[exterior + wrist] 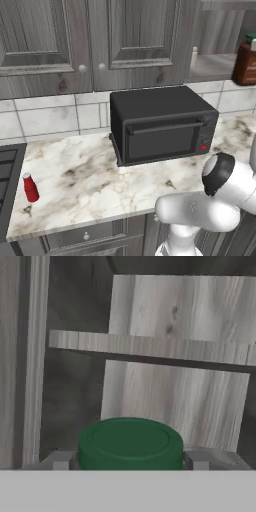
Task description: Collect the paprika, ketchup, and shaker from the cabinet and place them next to the stove.
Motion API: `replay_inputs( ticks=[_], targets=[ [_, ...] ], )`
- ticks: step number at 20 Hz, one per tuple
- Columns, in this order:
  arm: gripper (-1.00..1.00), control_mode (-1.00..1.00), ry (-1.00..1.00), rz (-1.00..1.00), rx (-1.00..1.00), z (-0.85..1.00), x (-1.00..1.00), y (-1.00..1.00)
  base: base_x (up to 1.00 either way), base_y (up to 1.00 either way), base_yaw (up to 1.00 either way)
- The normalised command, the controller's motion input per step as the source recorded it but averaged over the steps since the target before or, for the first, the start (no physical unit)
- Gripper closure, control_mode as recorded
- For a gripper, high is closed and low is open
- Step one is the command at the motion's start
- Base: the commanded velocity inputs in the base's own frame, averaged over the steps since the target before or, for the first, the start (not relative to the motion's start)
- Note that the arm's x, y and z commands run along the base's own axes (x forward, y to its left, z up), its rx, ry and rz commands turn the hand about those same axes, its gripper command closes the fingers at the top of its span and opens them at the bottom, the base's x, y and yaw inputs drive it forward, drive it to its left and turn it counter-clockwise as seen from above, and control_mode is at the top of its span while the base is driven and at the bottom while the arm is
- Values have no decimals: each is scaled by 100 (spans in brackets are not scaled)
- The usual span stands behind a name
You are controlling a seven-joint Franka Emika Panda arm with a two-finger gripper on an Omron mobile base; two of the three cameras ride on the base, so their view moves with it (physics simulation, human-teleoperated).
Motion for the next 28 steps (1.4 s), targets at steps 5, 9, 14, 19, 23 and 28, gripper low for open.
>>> replay_inputs(
  ticks=[5,9,14,19,23,28],
  targets=[
    [100,-100,0,20,0,-6,-97,68,0,0,0],
    [100,-100,0,25,0,-18,-86,80,0,0,0],
    [100,-100,0,29,1,-35,-45,97,0,0,0],
    [100,-100,0,35,3,-44,-14,98,0,0,0],
    [100,-100,0,35,2,-43,-9,99,0,0,0],
    [100,-100,0,33,0,-44,-7,100,0,0,0]
  ],
)
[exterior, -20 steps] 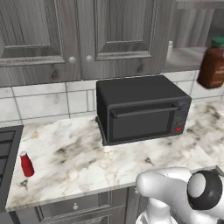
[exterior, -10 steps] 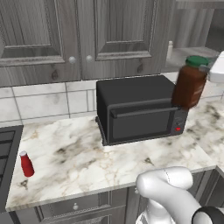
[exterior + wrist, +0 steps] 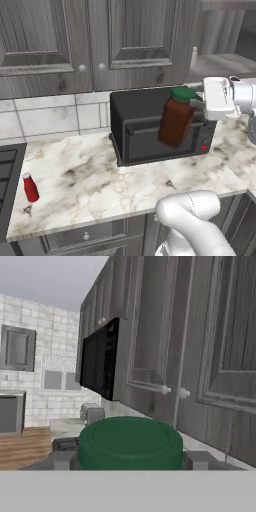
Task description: Collect the paprika, ketchup, and shaker from the cabinet and place them next to the stove.
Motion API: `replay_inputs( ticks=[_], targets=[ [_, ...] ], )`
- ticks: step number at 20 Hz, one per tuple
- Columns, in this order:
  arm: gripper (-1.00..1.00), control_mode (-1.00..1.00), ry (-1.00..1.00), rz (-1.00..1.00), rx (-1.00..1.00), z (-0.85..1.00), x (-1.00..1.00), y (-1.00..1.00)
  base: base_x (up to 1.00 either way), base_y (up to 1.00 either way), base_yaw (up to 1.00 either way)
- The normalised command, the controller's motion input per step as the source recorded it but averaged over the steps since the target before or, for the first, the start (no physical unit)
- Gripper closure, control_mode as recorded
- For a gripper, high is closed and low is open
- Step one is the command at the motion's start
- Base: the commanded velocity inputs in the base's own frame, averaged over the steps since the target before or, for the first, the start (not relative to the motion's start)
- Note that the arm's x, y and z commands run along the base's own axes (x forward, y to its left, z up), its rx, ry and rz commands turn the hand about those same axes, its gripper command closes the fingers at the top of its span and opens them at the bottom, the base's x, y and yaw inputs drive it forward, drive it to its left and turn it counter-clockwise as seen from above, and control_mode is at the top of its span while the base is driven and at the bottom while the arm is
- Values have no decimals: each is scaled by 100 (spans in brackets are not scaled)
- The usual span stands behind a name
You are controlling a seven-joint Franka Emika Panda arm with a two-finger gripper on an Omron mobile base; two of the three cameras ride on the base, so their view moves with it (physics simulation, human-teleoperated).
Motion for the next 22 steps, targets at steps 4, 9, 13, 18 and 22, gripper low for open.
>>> replay_inputs(
  ticks=[4,9,13,18,22],
  targets=[
    [100,-100,0,25,0,-35,-2,99,0,0,0],
    [100,-100,0,12,-1,-30,0,90,0,0,0],
    [100,-100,0,0,-5,-40,0,70,0,0,0],
    [100,-100,1,1,-21,-44,0,38,0,0,0],
    [100,-100,3,0,-15,-42,7,65,0,0,0]
  ],
)
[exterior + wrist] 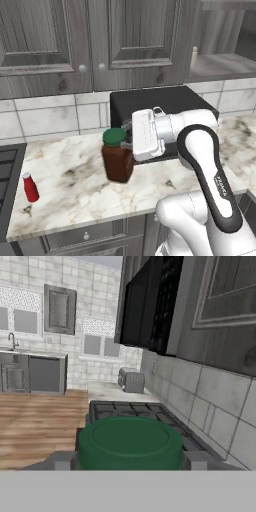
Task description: Collect the paprika, ketchup, and shaker from the cabinet and place them next to the stove.
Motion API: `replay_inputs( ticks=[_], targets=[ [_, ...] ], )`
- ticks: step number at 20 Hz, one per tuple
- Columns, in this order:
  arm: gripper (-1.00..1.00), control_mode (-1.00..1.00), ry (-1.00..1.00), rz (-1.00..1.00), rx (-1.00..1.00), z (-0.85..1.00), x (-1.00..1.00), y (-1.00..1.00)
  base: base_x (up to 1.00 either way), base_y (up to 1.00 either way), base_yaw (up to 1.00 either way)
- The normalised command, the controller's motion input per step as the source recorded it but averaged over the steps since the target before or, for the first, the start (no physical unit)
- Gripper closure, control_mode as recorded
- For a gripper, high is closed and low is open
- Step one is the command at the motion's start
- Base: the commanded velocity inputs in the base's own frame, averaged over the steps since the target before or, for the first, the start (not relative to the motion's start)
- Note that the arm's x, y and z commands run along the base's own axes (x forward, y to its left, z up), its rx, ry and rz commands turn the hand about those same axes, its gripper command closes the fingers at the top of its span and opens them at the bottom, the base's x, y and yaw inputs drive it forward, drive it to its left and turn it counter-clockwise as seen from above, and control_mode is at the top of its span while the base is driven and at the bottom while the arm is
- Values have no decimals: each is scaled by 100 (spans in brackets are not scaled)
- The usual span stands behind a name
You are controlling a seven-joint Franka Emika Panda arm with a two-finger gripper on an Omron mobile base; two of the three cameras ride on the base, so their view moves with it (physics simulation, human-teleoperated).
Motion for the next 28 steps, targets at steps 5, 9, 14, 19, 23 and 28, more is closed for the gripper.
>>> replay_inputs(
  ticks=[5,9,14,19,23,28],
  targets=[
    [100,-100,2,5,-1,-40,23,62,0,0,0],
    [100,-100,1,11,2,-29,12,30,0,0,0],
    [100,-100,6,11,0,-8,1,4,0,0,0],
    [100,-100,5,1,0,-5,18,39,0,0,0],
    [100,-100,0,0,1,-8,23,46,0,0,0],
    [100,-100,-2,0,5,-4,24,21,0,0,0]
  ],
)
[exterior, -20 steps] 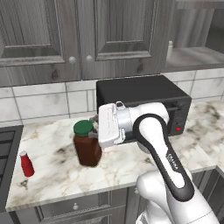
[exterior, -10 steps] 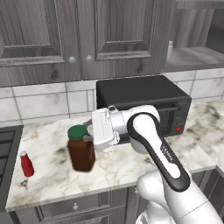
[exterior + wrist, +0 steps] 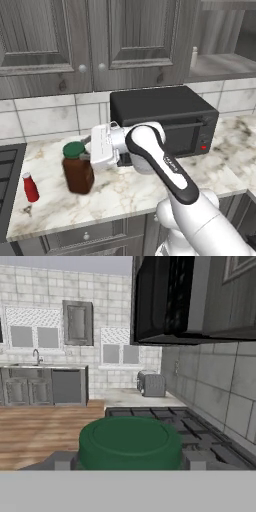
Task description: Collect the paprika, ketchup, and shaker from the cabinet and place them next to the stove.
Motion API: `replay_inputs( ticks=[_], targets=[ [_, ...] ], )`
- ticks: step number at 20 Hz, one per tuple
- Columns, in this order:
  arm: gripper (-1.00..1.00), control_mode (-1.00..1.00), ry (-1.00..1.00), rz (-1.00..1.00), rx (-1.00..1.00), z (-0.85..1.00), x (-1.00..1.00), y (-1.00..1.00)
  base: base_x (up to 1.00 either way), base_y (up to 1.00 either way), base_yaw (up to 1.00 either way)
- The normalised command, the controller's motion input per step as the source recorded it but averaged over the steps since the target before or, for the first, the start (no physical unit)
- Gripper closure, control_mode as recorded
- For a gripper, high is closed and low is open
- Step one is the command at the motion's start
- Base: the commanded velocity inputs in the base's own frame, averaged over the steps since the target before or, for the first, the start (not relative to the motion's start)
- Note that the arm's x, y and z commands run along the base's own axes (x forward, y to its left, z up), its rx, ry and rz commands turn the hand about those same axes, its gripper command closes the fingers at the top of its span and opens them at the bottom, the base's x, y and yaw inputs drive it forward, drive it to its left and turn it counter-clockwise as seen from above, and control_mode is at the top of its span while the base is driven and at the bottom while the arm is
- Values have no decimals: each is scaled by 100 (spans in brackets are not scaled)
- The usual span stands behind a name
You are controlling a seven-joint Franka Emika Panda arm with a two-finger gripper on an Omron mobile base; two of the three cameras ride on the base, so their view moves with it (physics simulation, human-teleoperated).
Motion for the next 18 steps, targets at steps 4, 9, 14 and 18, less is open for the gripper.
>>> replay_inputs(
  ticks=[4,9,14,18],
  targets=[
    [100,-100,-8,0,4,0,17,0,0,0,0],
    [100,-100,-6,0,1,-6,18,6,0,0,0],
    [100,-100,0,0,0,-23,21,22,0,0,0],
    [100,-100,0,0,0,-25,29,30,0,0,0]
  ],
)
